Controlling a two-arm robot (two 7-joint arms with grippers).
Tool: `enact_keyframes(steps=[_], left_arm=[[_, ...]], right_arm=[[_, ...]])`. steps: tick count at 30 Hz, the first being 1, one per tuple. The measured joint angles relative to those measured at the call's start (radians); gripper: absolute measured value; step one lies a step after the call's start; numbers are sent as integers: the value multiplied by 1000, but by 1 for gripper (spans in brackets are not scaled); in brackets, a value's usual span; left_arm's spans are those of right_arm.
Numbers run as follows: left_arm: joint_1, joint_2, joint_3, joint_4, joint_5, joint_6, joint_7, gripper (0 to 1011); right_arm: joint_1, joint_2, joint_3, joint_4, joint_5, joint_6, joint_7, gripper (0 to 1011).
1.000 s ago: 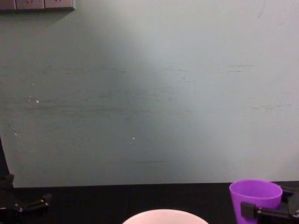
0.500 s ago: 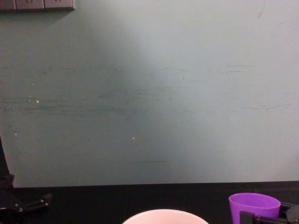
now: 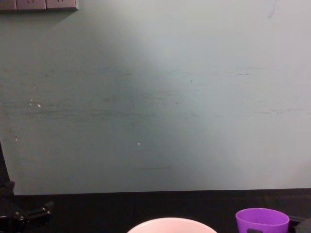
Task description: Pick up the cup and pour the mung beans from the cup into the bowl.
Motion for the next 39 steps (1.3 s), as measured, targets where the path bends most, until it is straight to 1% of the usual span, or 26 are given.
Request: enact_keyframes(steps=[10, 20, 22, 23, 25, 27, 30, 31, 39], left_arm=[[0, 0, 0, 0, 0, 0, 0, 1000], [0, 0, 0, 0, 0, 0, 0, 1000], [0, 0, 0, 0, 0, 0, 0, 1000], [0, 0, 0, 0, 0, 0, 0, 1000], [0, 0, 0, 0, 0, 0, 0, 1000], [0, 0, 0, 0, 0, 0, 0, 1000], [0, 0, 0, 0, 0, 0, 0, 1000], [0, 0, 0, 0, 0, 0, 0, 1000], [0, 0, 0, 0, 0, 0, 0, 1000]], right_arm=[[8, 11, -21, 1, -5, -10, -6, 739], [8, 11, -21, 1, -3, -11, -6, 741], [8, 11, -21, 1, -4, -11, -6, 772], [7, 11, -21, 1, -4, -11, -6, 814], [7, 11, -20, 1, -4, -11, -7, 841], [7, 11, -20, 1, -4, -10, -7, 915], [7, 10, -20, 1, -4, -10, -7, 990], [7, 10, -20, 1, -4, -10, -7, 1003], [6, 10, -19, 0, -4, -10, -7, 1003]])
